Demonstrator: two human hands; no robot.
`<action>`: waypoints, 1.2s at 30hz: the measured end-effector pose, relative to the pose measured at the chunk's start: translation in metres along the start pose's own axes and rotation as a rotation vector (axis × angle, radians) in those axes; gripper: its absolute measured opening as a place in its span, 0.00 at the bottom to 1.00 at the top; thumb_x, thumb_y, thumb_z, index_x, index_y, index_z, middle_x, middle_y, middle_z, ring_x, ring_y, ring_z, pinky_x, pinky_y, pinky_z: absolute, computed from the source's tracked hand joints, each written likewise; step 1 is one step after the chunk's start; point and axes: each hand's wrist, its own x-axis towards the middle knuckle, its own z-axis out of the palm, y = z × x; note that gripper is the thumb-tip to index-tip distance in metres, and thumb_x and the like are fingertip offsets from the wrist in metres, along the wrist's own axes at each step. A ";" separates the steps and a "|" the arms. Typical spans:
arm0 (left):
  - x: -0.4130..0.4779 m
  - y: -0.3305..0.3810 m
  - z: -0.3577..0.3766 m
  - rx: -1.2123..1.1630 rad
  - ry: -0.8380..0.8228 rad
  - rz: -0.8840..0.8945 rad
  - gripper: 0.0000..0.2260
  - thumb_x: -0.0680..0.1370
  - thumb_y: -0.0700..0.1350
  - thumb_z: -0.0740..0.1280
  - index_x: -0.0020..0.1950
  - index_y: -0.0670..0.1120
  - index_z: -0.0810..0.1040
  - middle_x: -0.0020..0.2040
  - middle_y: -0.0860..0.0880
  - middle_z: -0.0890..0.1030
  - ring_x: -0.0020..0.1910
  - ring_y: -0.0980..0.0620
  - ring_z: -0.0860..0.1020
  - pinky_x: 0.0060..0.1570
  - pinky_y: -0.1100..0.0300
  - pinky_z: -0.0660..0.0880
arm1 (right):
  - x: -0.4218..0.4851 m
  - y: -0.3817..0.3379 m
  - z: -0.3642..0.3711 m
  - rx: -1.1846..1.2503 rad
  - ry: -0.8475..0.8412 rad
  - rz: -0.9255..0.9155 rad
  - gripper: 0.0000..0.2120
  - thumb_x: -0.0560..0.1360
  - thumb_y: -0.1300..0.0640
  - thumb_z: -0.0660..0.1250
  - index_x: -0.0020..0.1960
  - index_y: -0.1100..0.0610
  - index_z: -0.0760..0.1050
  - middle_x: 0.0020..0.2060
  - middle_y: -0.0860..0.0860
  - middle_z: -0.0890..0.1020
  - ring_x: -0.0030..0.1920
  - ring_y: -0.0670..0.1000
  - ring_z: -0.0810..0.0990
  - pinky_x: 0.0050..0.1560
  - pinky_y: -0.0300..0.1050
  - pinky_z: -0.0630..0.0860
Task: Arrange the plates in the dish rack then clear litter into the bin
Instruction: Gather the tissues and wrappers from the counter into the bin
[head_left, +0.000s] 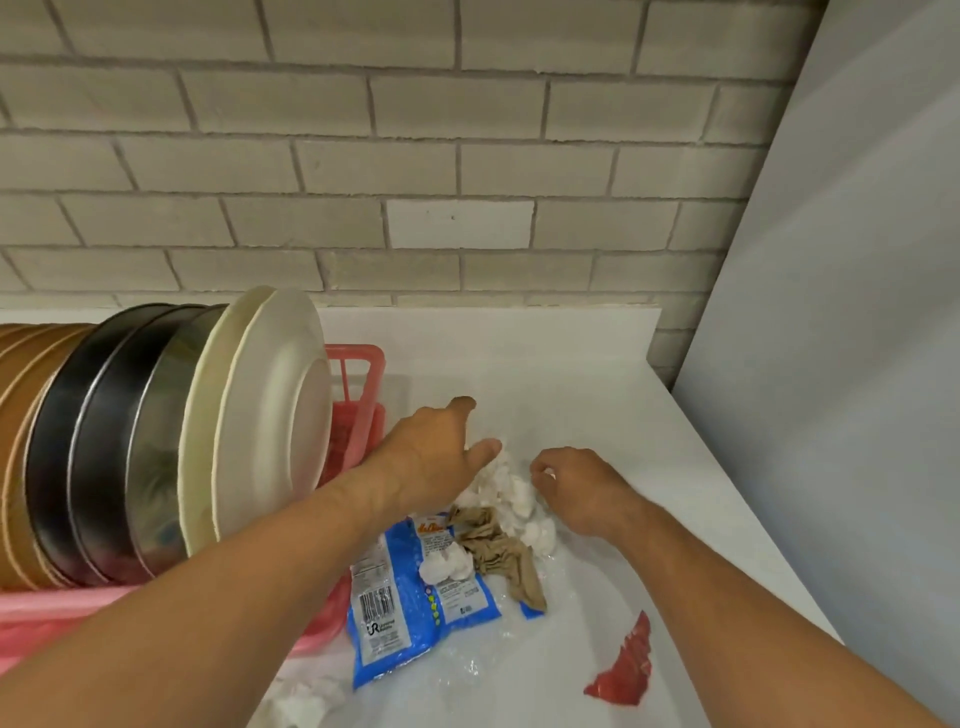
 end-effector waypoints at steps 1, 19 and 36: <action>-0.003 0.001 0.002 0.006 0.015 -0.012 0.26 0.79 0.60 0.58 0.73 0.47 0.61 0.47 0.46 0.79 0.47 0.46 0.79 0.48 0.54 0.77 | -0.003 -0.001 0.004 0.011 -0.027 0.015 0.16 0.78 0.48 0.63 0.64 0.49 0.75 0.61 0.50 0.78 0.55 0.53 0.78 0.54 0.45 0.76; -0.012 0.035 0.025 0.167 -0.101 0.063 0.14 0.78 0.55 0.61 0.61 0.52 0.71 0.45 0.51 0.74 0.43 0.49 0.75 0.40 0.58 0.70 | -0.044 0.027 -0.027 0.144 0.016 0.083 0.09 0.78 0.52 0.61 0.39 0.52 0.67 0.39 0.47 0.74 0.37 0.46 0.72 0.33 0.39 0.65; -0.023 0.059 0.025 0.107 -0.264 0.187 0.12 0.77 0.55 0.63 0.58 0.53 0.78 0.56 0.50 0.77 0.55 0.47 0.76 0.50 0.56 0.73 | -0.092 0.037 -0.032 0.592 0.089 0.214 0.12 0.77 0.65 0.57 0.46 0.58 0.78 0.42 0.58 0.82 0.29 0.55 0.81 0.30 0.43 0.77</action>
